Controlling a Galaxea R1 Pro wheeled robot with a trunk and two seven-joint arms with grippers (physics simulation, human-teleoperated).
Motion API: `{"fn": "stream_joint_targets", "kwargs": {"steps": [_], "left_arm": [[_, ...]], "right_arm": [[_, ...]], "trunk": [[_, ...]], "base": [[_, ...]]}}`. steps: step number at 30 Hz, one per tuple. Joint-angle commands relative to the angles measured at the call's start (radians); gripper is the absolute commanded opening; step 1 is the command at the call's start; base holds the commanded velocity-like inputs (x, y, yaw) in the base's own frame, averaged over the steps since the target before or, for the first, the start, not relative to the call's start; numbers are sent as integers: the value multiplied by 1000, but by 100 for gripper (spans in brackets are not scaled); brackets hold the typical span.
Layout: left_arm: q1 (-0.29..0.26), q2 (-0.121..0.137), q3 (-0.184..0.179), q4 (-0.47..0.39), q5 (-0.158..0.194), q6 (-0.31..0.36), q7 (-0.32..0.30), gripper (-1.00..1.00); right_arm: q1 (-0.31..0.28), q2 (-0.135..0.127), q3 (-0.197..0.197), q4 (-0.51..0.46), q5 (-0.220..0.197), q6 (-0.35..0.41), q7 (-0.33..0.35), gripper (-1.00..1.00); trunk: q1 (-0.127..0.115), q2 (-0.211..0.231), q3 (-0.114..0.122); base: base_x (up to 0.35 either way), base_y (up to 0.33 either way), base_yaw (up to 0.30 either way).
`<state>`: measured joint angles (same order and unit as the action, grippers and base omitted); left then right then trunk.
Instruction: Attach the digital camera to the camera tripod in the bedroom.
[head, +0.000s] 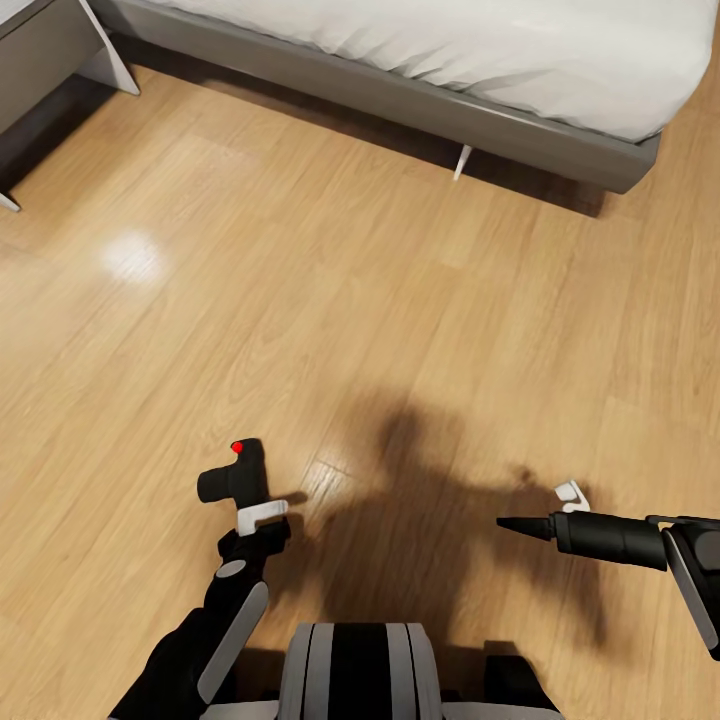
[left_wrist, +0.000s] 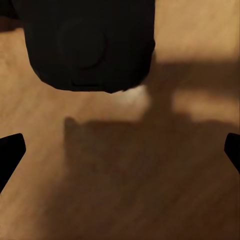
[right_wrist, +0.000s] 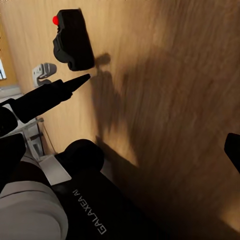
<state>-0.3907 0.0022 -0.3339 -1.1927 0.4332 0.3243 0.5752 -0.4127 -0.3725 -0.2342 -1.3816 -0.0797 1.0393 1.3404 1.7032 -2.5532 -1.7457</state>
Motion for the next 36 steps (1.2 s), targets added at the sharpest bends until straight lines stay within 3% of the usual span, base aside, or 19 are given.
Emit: {"fn": "stream_joint_targets", "kwargs": {"steps": [1,13,19,27,32,36], "left_arm": [[0,0,-2,-2,5,3,7,100],[0,1,-7,6,2,-28,5,100],[0,6,-7,46,-13,-129,3,100],[0,7,-8,159,-64,-268,-2,100],[0,6,-8,196,-99,-331,-3,100],[0,6,-8,202,-105,-342,-3,100]], "right_arm": [[0,0,0,0,-5,8,0,100],[-1,0,0,1,-9,8,0,100],[-1,0,0,1,-9,8,0,100],[0,0,0,1,-9,8,0,100],[0,0,0,1,-10,8,0,100],[-1,0,0,1,-10,8,0,100]], "trunk": [[0,0,-1],[0,0,-1],[0,0,-1],[0,0,-1],[0,0,-1],[0,0,-1]], "base": [[0,0,0],[0,0,0],[0,0,0],[0,0,0],[0,0,0],[0,0,0]]}}
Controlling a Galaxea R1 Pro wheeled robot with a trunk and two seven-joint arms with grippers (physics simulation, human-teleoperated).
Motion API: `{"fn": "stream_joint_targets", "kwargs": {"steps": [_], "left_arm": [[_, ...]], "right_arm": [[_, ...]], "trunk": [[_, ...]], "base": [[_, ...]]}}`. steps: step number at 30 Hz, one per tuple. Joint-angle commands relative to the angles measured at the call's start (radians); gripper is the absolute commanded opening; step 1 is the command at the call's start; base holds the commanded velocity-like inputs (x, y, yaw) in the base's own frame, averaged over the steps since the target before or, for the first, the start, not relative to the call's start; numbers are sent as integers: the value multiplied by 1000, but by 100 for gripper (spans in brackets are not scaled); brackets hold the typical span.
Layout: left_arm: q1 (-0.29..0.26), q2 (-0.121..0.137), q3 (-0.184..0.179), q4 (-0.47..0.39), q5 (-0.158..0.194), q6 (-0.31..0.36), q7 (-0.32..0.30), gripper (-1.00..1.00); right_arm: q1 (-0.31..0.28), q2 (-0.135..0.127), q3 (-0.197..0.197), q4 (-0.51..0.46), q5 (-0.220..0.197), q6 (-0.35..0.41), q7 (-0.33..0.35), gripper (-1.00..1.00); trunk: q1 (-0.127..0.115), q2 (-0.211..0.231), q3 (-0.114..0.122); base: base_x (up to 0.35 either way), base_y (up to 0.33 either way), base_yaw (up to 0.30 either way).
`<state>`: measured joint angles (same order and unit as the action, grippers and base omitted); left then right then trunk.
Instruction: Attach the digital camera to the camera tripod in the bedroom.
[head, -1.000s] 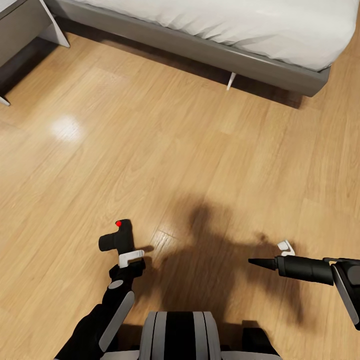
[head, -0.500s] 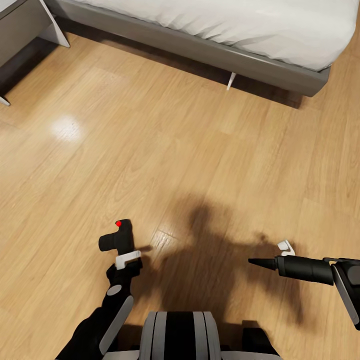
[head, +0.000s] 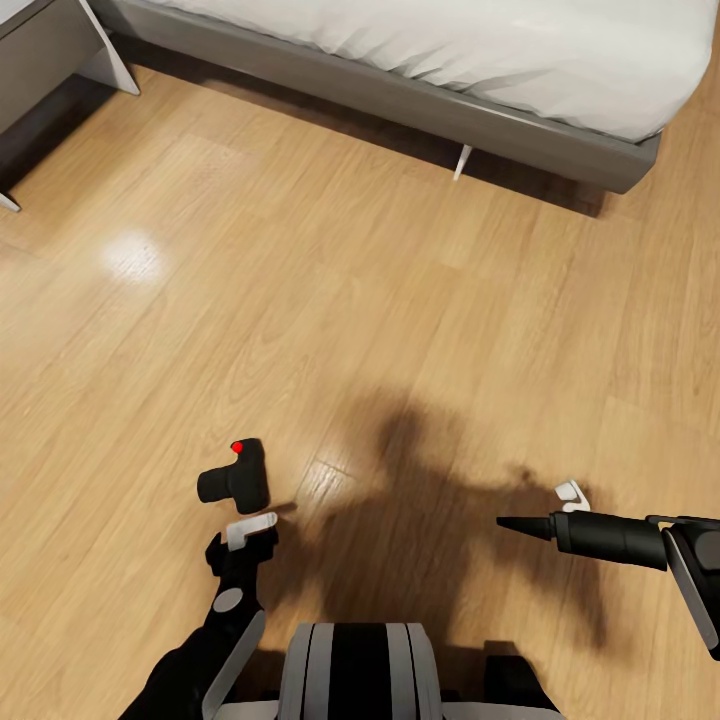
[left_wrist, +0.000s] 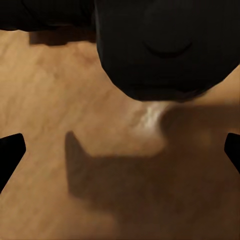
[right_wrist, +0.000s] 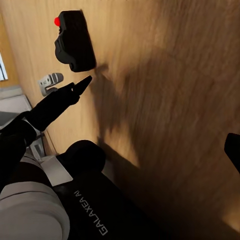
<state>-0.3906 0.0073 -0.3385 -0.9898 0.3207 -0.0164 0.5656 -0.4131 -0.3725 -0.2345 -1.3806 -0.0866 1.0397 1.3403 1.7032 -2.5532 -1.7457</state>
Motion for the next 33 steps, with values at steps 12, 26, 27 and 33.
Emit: {"fn": "stream_joint_targets", "kwargs": {"steps": [12,26,27,33], "left_arm": [[-1,-4,-9,-3,6,-13,3,100],[0,-12,-8,-7,6,-84,5,100],[-1,-12,-8,-7,6,-84,5,100],[0,-12,-8,-7,7,-79,9,100]], "right_arm": [[0,0,0,0,-3,8,0,100],[0,0,0,0,7,8,0,100],[0,0,0,0,7,8,0,100],[0,0,0,0,8,8,-1,100]], "trunk": [[0,0,0],[0,0,0],[0,0,0],[0,0,0]], "base": [[0,0,0],[0,0,0],[0,0,0],[0,0,0]]}}
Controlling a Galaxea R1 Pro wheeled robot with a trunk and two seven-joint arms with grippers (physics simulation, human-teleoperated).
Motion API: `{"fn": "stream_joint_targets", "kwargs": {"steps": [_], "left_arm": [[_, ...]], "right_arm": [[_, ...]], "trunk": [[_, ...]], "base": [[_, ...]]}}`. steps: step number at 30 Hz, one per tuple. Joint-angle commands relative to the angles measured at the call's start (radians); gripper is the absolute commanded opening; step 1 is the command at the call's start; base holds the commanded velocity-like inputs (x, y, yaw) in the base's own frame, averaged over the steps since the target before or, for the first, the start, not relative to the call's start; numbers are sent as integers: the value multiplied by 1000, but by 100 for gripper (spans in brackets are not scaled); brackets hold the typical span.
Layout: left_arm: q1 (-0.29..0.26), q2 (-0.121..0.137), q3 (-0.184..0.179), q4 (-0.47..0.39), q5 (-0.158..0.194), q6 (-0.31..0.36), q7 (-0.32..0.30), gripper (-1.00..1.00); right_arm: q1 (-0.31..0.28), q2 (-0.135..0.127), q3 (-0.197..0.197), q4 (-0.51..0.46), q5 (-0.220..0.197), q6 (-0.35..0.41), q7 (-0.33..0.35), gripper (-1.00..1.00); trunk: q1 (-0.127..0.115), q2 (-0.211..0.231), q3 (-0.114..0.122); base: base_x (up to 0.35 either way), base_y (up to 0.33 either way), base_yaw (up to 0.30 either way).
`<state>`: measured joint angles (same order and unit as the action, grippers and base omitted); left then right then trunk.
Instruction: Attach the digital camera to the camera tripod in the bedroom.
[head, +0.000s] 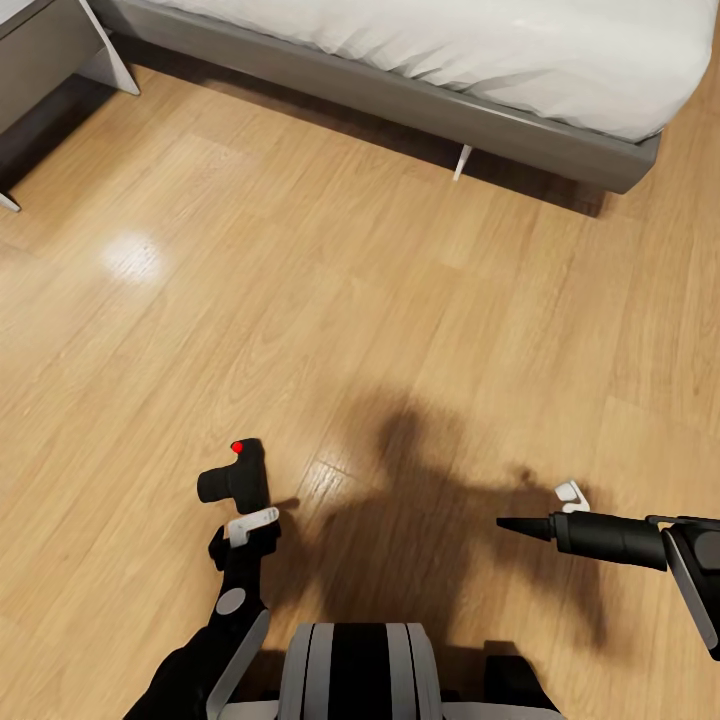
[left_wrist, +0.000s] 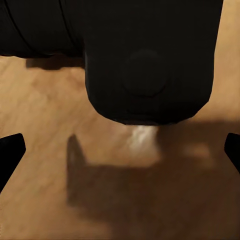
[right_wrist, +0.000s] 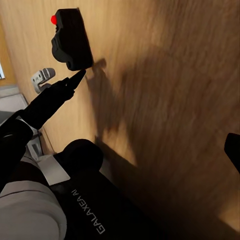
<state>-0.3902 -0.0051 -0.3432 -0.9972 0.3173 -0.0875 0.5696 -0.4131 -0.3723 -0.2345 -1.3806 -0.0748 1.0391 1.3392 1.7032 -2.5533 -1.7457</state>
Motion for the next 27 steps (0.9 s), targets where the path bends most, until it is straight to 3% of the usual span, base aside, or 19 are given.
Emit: {"fn": "stream_joint_targets", "kwargs": {"steps": [1,27], "left_arm": [[-1,1,-3,0,11,-7,6,100],[-1,-1,1,3,15,-3,3,100]], "right_arm": [[0,0,0,0,-4,8,0,100],[0,0,0,0,-2,8,1,100]], "trunk": [[0,0,0],[0,0,0]], "base": [[0,0,0],[71,0,0]]}}
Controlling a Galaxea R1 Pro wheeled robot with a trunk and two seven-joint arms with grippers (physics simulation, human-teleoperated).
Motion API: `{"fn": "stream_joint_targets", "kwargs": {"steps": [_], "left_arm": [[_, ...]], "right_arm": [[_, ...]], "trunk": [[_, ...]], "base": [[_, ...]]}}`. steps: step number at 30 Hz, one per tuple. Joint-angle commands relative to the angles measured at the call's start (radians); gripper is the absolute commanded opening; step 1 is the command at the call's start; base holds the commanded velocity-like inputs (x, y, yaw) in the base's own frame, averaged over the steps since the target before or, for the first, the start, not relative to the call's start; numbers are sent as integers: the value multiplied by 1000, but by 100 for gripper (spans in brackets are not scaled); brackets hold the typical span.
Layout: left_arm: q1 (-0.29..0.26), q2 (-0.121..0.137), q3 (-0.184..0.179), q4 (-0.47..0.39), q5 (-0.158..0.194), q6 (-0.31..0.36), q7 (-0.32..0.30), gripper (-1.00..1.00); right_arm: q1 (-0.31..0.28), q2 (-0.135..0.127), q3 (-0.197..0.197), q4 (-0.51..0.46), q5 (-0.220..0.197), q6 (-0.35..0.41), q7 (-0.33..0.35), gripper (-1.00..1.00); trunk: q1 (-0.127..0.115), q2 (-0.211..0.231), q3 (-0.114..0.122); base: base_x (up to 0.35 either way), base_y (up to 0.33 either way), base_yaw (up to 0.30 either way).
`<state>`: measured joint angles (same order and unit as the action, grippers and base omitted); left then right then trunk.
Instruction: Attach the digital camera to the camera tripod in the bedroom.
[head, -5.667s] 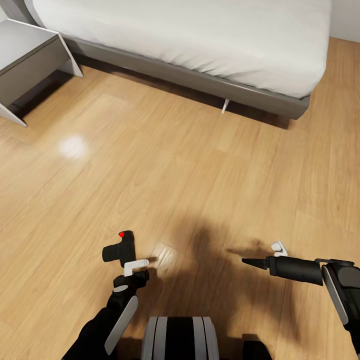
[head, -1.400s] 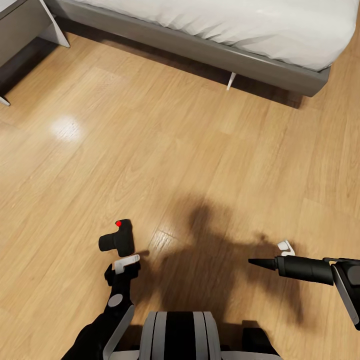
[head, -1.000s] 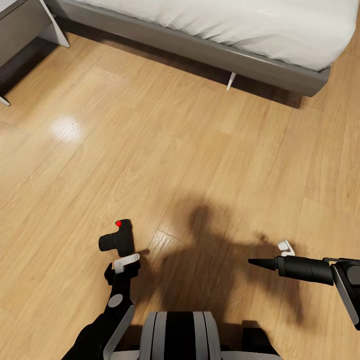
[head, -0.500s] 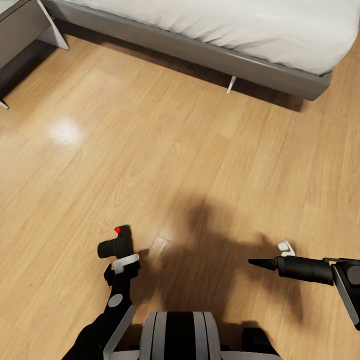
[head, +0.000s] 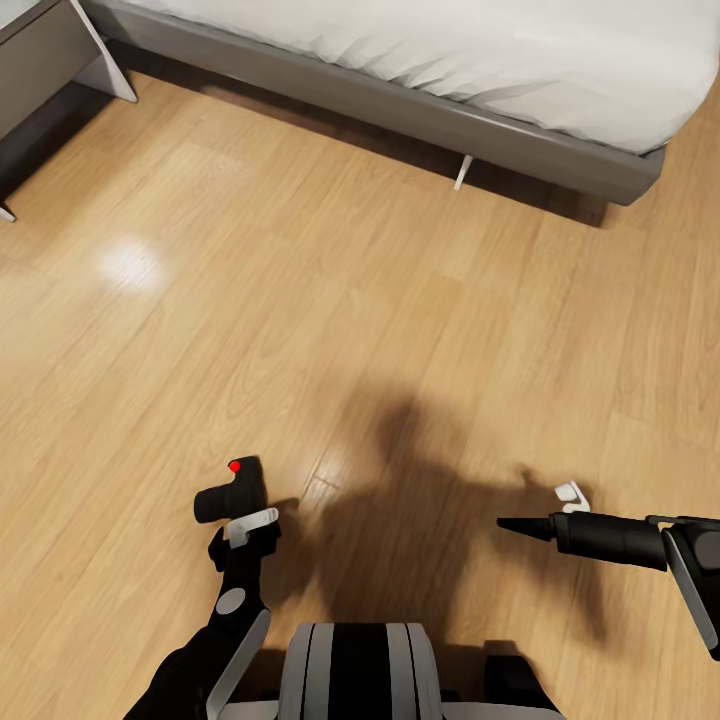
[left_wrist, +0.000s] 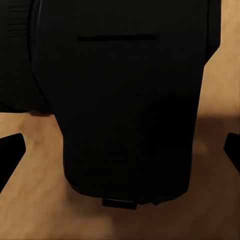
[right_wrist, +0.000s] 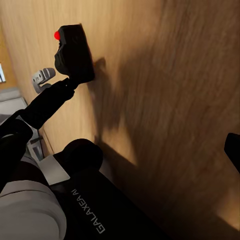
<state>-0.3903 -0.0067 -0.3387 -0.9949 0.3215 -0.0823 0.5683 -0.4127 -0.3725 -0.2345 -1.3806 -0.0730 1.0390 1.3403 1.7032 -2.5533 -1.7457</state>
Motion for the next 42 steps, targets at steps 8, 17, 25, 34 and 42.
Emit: {"fn": "stream_joint_targets", "kwargs": {"steps": [8,17,25,34,42], "left_arm": [[-1,-3,-3,0,12,-8,3,100],[-1,-12,-3,2,13,-8,2,100],[-1,-13,-3,3,14,-8,2,100],[-1,-13,-4,4,14,-8,2,100],[-1,-13,-3,5,14,-8,2,100]], "right_arm": [[-1,0,0,0,-5,8,0,100],[0,0,0,0,-5,8,0,100],[0,0,0,0,-5,8,0,100],[-1,0,0,0,-5,8,0,100],[-1,0,0,0,-8,8,0,100]], "trunk": [[0,0,0],[0,0,0],[0,0,0],[0,0,0],[0,0,0]], "base": [[2,0,0],[0,0,0],[3,0,0],[78,0,0],[8,0,0]]}}
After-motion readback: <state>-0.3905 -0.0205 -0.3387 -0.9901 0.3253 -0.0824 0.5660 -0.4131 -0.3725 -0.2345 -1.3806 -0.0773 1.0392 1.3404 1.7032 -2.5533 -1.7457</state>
